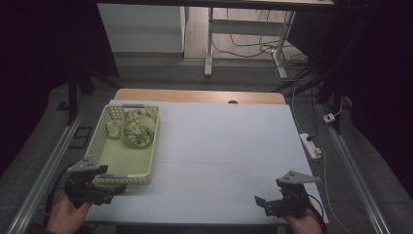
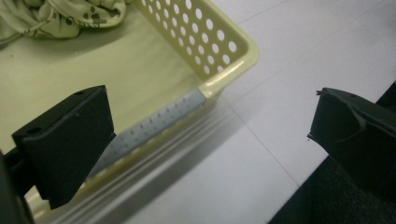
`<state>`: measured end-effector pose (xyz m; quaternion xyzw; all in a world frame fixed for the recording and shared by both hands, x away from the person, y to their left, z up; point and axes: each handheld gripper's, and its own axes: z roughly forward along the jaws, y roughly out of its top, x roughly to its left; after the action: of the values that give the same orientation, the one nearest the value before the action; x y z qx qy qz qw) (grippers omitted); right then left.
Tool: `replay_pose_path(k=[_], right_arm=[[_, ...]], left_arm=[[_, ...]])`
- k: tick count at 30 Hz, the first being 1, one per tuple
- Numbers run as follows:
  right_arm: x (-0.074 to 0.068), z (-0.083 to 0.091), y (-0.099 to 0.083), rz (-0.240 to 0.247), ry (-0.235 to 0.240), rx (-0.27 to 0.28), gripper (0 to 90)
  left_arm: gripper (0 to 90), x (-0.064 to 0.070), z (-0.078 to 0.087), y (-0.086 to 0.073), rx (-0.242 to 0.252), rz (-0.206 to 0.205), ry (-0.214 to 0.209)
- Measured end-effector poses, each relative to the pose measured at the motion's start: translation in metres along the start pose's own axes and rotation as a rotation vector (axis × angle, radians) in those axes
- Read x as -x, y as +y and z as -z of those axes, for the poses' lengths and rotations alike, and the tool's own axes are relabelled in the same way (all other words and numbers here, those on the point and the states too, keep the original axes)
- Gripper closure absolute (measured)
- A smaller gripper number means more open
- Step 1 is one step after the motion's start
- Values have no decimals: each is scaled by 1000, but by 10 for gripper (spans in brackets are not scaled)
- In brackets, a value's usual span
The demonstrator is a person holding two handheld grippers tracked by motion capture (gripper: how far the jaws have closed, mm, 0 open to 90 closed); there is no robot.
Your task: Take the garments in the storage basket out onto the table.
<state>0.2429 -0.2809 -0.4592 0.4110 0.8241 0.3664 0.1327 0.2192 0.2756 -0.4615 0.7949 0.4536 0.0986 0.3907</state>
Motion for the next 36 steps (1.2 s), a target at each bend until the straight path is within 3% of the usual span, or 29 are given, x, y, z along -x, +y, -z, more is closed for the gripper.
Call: replay_pose_path(k=[13,20,23,36], right_arm=[[0,0,0,-2,1,-2,0],[0,0,0,-4,0,-4,0],[0,-1,0,-3,0,-6,0],[0,-1,0,-3,0,-6,0]], left_arm=[[2,-11,-13,20,8,12,-20],[2,-18,-23,30,-23,33,-34],[3,-21,-28,36,-58,43,-30],[3,-34,-44,59,-60,12,20]])
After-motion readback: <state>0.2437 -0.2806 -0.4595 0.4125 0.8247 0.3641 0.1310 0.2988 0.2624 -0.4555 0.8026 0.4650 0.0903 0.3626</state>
